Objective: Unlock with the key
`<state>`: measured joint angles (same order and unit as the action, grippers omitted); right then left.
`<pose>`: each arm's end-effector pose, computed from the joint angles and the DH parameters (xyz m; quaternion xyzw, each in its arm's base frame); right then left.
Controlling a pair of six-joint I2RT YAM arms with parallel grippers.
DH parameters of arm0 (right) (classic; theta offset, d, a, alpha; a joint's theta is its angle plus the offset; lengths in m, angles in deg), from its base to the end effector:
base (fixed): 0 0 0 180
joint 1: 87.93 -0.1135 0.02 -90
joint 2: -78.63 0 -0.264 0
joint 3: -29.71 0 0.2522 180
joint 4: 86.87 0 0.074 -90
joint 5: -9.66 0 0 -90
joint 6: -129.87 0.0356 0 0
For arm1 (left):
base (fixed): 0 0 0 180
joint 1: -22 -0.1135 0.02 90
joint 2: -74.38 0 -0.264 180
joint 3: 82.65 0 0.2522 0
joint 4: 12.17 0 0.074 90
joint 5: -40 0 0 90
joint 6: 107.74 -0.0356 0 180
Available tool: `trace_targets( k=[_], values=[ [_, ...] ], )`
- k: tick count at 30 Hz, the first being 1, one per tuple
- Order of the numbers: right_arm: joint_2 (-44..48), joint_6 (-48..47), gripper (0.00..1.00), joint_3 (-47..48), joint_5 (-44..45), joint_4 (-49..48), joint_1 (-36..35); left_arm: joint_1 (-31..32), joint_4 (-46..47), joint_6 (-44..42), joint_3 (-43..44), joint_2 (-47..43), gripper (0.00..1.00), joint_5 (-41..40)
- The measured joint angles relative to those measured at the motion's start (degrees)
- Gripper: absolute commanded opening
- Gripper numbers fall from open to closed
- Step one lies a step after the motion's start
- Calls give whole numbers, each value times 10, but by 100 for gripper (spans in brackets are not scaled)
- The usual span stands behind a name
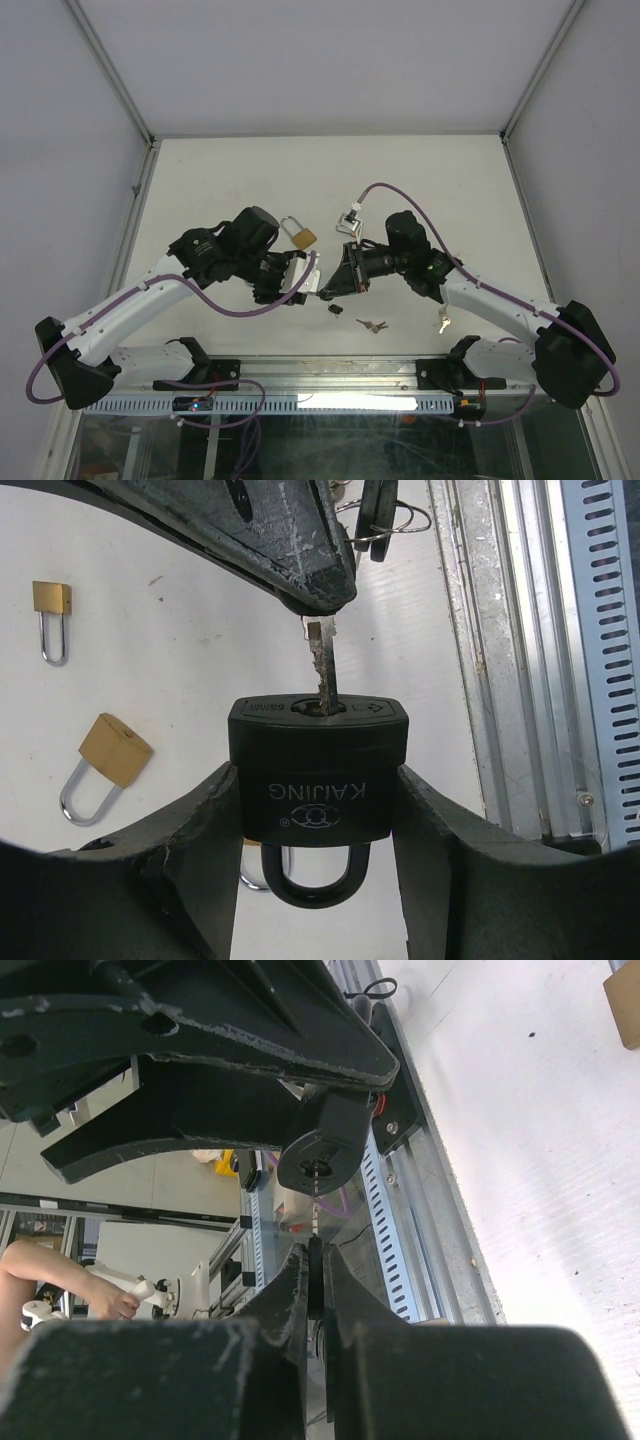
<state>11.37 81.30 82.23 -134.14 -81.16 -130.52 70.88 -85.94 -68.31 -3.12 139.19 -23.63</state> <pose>0.1653 0.1909 0.2596 -0.2655 0.7299 0.6165 0.1292 0.1236 -0.1656 0.3257 0.7553 0.5602 -0.2160 0.2630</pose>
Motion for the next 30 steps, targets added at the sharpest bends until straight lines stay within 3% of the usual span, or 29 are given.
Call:
trace_targets(
  k=[15, 24, 30],
  values=[
    [-4, 34, 0, 0, 46, -6, 0, 22, 27, 2, -9, -2, 0, -66],
    [-17, 88, 0, -39, 39, -111, 12, 28, 63, 4, -38, -35, 0, -93],
    [-17, 96, 0, -41, 57, -131, -3, 34, 70, 1, -47, -46, 0, -114]
  ],
)
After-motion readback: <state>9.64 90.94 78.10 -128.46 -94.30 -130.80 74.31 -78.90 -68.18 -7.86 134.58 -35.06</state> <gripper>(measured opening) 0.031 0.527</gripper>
